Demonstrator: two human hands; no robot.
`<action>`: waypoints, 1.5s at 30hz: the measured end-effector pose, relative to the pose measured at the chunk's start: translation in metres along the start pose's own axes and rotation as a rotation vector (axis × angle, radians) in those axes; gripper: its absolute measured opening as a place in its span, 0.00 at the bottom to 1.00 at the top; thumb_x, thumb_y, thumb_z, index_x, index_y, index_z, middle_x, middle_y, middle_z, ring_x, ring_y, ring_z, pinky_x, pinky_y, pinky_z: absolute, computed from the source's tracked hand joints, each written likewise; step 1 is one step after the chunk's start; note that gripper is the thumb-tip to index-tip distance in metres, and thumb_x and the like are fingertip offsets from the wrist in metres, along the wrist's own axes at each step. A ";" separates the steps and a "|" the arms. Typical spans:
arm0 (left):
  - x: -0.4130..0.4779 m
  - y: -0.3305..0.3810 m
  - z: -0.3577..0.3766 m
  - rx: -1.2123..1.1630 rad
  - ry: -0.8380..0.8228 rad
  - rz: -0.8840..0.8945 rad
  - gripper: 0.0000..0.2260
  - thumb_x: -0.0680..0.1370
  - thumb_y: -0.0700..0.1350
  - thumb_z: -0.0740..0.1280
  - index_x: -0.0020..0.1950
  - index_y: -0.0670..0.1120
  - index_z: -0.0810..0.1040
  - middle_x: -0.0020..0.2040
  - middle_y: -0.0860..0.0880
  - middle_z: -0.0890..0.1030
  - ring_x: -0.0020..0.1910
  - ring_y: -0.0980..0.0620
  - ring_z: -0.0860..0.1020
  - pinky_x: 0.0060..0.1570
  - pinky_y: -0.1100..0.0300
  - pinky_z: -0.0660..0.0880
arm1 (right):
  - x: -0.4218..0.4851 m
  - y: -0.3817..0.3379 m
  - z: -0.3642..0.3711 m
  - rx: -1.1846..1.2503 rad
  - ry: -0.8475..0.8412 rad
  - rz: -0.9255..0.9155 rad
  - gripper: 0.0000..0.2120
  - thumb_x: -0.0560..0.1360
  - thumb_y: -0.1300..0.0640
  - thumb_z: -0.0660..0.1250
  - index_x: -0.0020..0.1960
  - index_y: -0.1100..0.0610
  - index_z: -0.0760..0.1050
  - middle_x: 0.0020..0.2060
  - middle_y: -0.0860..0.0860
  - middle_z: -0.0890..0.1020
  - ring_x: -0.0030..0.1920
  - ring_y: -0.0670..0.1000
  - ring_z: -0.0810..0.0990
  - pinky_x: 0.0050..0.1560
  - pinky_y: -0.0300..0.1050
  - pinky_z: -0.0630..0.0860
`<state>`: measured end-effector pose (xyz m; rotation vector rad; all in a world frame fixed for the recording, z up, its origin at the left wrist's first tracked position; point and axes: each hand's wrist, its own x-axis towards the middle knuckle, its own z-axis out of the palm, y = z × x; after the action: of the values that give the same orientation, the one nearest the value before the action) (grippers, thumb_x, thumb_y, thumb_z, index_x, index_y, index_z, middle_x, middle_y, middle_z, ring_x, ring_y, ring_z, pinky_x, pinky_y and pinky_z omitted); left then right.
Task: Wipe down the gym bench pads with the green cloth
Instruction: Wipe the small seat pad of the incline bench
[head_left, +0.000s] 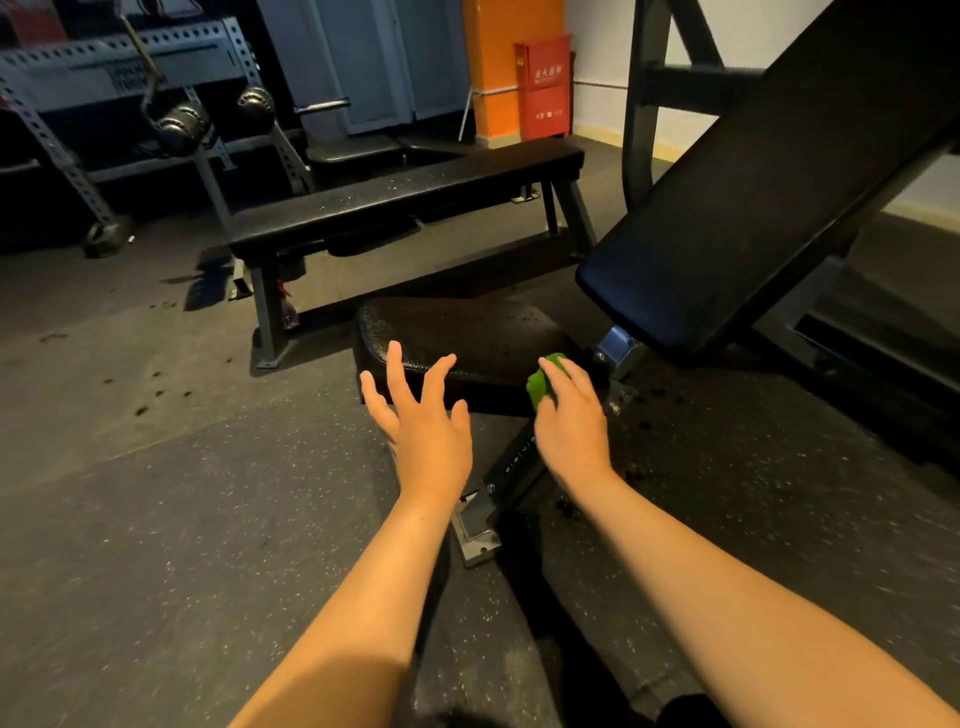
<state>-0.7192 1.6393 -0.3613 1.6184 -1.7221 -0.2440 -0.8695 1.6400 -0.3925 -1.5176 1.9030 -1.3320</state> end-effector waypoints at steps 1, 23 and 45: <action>0.000 -0.001 0.001 0.001 0.001 0.003 0.23 0.80 0.41 0.68 0.72 0.58 0.70 0.82 0.51 0.43 0.79 0.42 0.35 0.70 0.48 0.65 | 0.001 -0.010 0.006 0.000 -0.002 -0.043 0.23 0.81 0.64 0.60 0.75 0.53 0.68 0.75 0.49 0.66 0.75 0.48 0.62 0.75 0.52 0.64; 0.006 0.006 0.011 -0.051 0.031 -0.059 0.18 0.79 0.43 0.70 0.67 0.54 0.72 0.81 0.52 0.45 0.79 0.42 0.35 0.74 0.40 0.55 | 0.034 0.015 -0.028 0.186 0.091 0.310 0.18 0.82 0.59 0.57 0.69 0.51 0.75 0.70 0.51 0.71 0.70 0.52 0.69 0.71 0.50 0.68; 0.058 -0.005 -0.014 0.080 -0.062 -0.182 0.31 0.84 0.53 0.57 0.82 0.52 0.45 0.81 0.47 0.44 0.79 0.43 0.43 0.76 0.38 0.51 | 0.075 -0.038 -0.003 0.128 -0.260 0.113 0.09 0.81 0.60 0.59 0.58 0.50 0.72 0.58 0.53 0.77 0.53 0.51 0.77 0.45 0.42 0.72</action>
<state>-0.7021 1.5895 -0.3328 1.8468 -1.6497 -0.3198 -0.8769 1.5748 -0.3399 -1.4208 1.6821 -1.1248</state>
